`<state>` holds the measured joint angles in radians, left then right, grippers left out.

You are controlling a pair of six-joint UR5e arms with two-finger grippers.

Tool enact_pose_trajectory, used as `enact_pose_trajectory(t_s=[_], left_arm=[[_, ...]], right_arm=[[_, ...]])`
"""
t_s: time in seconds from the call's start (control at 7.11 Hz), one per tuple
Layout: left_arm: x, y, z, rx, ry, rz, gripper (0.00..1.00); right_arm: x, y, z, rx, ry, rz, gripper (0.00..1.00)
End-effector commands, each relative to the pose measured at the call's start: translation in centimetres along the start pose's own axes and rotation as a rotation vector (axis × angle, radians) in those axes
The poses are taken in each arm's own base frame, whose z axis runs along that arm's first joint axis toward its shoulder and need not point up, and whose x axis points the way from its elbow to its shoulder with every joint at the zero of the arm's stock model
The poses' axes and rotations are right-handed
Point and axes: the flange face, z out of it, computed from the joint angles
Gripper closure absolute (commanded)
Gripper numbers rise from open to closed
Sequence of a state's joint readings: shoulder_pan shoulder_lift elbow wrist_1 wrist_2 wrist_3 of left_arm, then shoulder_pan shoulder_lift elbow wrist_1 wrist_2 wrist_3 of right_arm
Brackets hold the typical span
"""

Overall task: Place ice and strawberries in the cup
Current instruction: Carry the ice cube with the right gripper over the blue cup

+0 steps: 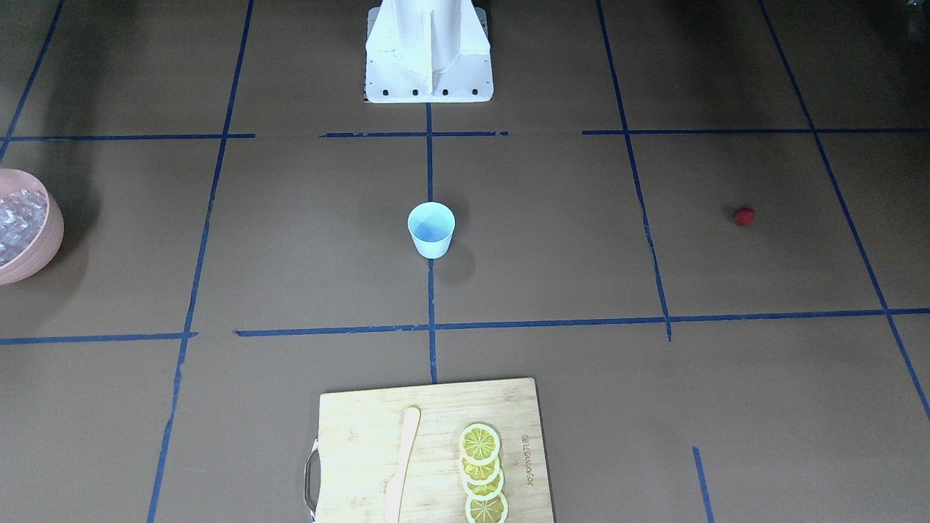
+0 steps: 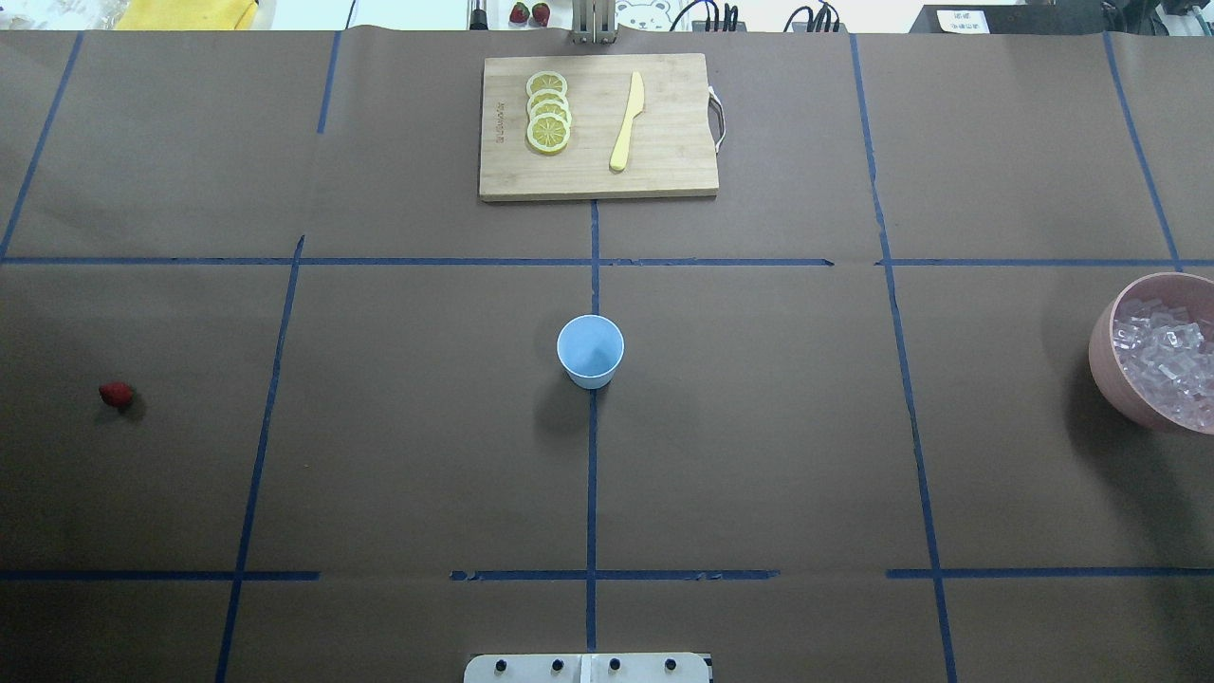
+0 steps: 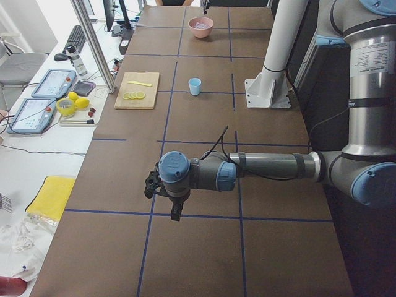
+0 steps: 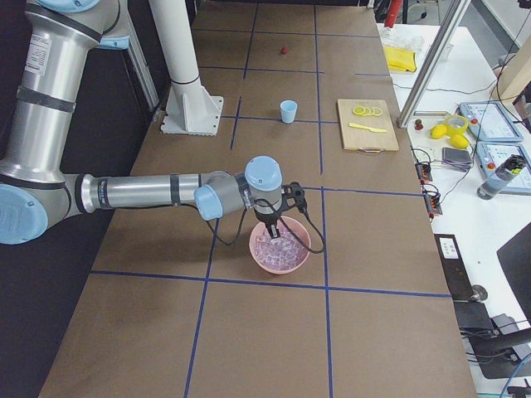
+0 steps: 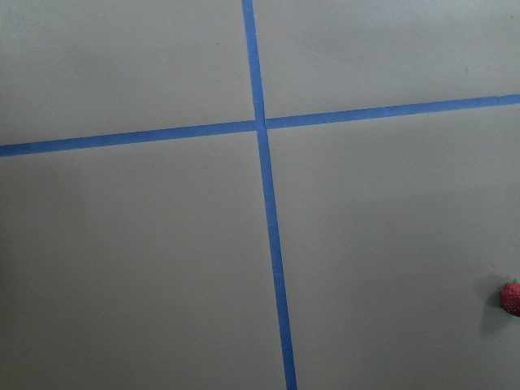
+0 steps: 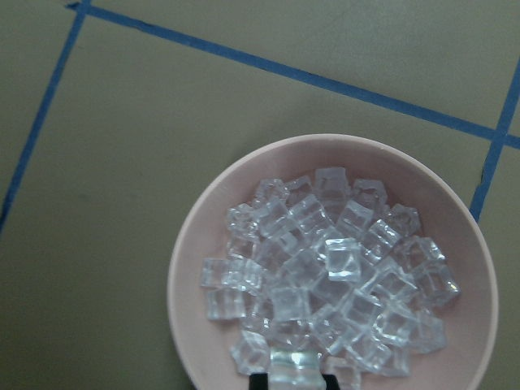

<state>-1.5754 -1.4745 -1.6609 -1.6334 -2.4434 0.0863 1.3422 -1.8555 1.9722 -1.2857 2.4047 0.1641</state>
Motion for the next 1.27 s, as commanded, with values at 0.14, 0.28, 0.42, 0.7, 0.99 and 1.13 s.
enact_pose_trajectory(t_s=[0.14, 0.28, 0.42, 0.7, 0.99, 1.13], left_arm=[[0.2, -0.2, -0.2, 0.005, 0.000, 0.006, 0.00], [0.3, -0.2, -0.3, 0.007, 0.000, 0.008, 0.00], [0.3, -0.2, -0.3, 0.007, 0.000, 0.010, 0.00], [0.2, -0.4, -0.2, 0.022, -0.002, 0.026, 0.00], [0.1, -0.3, -0.1, 0.021, -0.002, 0.025, 0.00], [0.1, -0.3, -0.1, 0.021, -0.002, 0.023, 0.00]], right_arm=[[-13.4, -8.1, -3.4, 0.045, -0.162, 0.262, 1.00], [-20.0, -11.7, -2.6, 0.025, -0.217, 0.330, 1.00], [-28.1, -14.6, -0.9, 0.007, -0.254, 0.383, 1.00], [-43.6, -17.7, 5.4, 0.020, -0.262, 0.498, 0.99], [-54.8, -19.0, 11.1, 0.043, -0.246, 0.570, 0.99], [-57.0, -18.8, 13.6, 0.051, -0.220, 0.565, 0.99]])
